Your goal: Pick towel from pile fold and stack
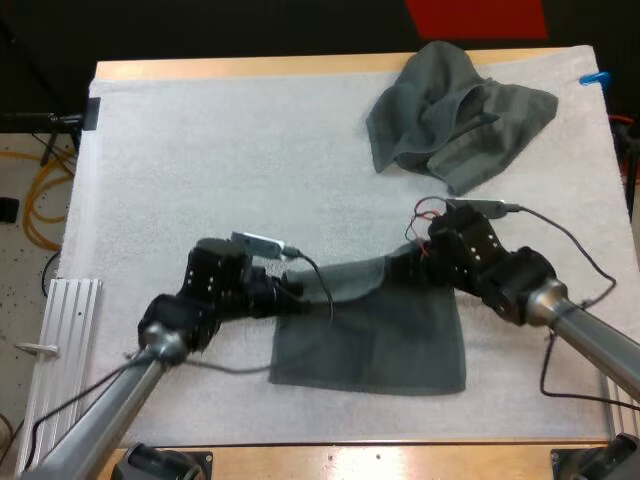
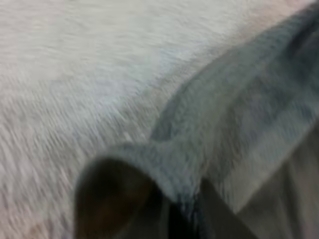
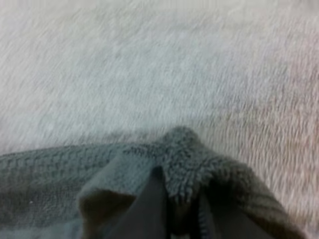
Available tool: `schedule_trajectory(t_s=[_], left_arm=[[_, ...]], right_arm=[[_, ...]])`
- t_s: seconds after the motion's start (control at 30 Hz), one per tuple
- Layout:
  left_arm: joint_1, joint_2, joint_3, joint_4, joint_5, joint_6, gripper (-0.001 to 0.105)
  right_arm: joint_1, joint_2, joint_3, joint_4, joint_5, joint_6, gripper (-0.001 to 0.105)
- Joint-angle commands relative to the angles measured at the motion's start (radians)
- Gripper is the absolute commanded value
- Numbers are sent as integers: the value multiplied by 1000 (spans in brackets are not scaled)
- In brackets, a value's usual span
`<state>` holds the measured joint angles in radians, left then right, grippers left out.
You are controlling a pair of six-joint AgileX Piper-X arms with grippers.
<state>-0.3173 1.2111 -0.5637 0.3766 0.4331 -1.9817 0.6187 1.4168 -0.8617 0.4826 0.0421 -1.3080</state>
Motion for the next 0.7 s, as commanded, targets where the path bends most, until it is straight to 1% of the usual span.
schedule_trajectory(t_s=[0.0, 0.1, 0.2, 0.4, 0.67], left_arm=[[19, 30, -1, -47, 25, 5, 0], [63, 115, -1, -110, 74, 5, 0], [93, 173, -8, -165, 102, 5, 0], [139, 245, -41, -207, 105, 5, 0], [147, 253, -47, -285, 105, 5, 0]], right_arm=[[-18, 18, -4, -37, -10, -16, 0], [-52, 69, -4, -72, -34, -16, 0], [-79, 109, -4, -105, -49, -16, 0], [-116, 175, -4, -116, -51, -16, 0], [-127, 195, -4, -154, -42, -14, 0]])
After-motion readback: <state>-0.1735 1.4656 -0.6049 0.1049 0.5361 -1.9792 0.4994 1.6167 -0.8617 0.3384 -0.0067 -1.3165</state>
